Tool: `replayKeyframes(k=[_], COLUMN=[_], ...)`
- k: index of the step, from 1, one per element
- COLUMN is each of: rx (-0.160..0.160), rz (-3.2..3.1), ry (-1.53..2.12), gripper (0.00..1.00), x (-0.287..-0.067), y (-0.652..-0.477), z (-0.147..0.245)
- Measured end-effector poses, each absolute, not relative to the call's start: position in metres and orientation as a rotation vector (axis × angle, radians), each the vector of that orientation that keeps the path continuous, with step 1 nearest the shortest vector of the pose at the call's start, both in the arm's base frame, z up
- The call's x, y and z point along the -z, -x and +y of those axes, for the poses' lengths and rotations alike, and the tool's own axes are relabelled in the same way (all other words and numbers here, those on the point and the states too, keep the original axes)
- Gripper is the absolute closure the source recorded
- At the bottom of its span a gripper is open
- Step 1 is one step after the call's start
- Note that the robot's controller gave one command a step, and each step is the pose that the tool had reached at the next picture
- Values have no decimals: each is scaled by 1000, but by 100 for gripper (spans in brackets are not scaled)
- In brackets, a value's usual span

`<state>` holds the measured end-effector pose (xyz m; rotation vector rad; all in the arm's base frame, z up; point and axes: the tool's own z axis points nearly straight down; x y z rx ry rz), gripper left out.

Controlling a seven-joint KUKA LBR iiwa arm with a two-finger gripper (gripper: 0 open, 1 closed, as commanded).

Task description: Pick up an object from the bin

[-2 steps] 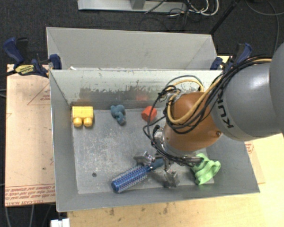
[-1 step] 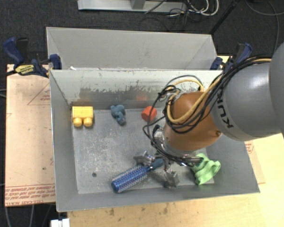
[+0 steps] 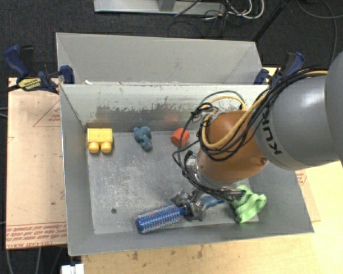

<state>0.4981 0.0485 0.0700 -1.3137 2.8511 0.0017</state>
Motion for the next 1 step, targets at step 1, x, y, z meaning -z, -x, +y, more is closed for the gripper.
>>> replayKeyframes(k=[1], rx=[2], rz=[2847], ry=[1306], gripper=[100], x=[-181], y=[-500], z=[49])
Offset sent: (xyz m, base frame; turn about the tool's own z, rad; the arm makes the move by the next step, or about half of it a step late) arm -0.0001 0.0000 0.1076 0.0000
